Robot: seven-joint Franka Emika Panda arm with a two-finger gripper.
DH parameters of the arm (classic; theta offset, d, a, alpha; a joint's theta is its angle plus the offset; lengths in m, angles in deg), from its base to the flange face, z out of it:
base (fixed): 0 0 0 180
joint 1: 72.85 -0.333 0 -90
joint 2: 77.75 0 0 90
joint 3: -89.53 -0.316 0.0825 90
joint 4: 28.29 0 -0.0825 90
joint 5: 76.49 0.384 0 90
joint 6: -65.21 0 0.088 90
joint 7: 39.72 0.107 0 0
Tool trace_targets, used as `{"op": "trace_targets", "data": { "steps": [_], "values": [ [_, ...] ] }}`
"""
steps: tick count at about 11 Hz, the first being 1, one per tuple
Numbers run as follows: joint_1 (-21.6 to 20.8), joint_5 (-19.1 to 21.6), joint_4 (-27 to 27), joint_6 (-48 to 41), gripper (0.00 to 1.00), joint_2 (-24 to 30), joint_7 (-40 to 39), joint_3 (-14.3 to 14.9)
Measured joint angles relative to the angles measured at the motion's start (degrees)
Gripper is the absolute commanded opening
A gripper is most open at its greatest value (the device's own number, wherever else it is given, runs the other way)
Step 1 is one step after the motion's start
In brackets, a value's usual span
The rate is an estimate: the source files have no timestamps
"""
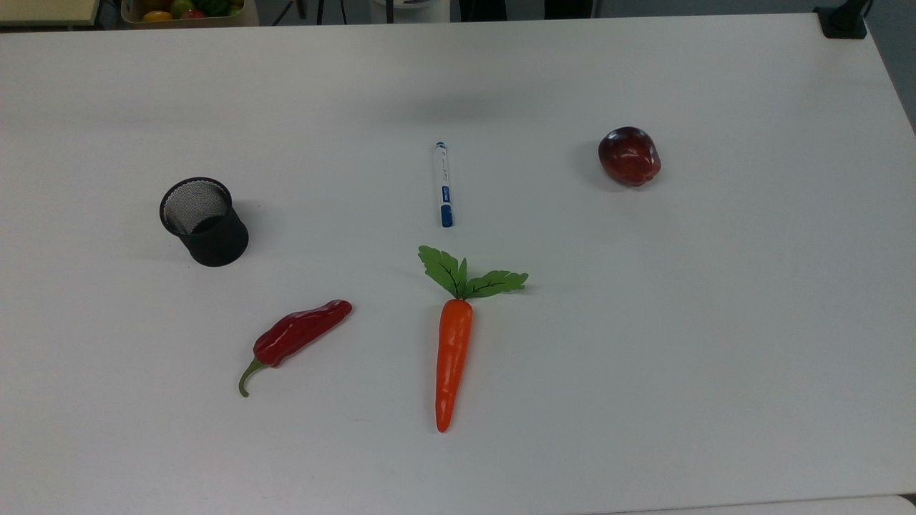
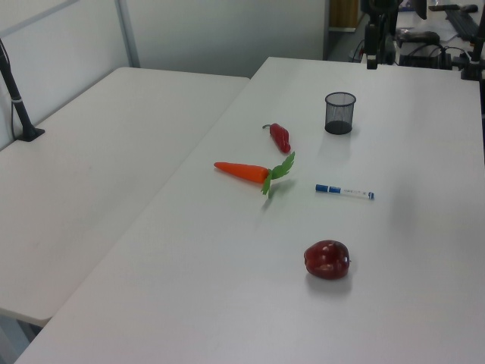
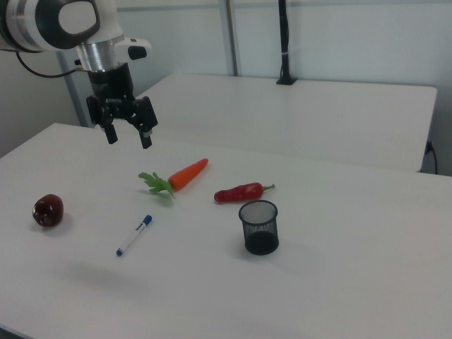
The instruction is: Take marker pen
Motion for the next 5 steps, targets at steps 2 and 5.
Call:
{"op": "trace_targets", "data": {
  "steps": [2,5],
  "values": [
    [0.1,0.0,-0.5,0.1,1.00,0.1,-0.2,0.0],
    [0.3,0.0,-2.0,0.2,1.00,-0.1,-0.2,0.1]
  ]
}}
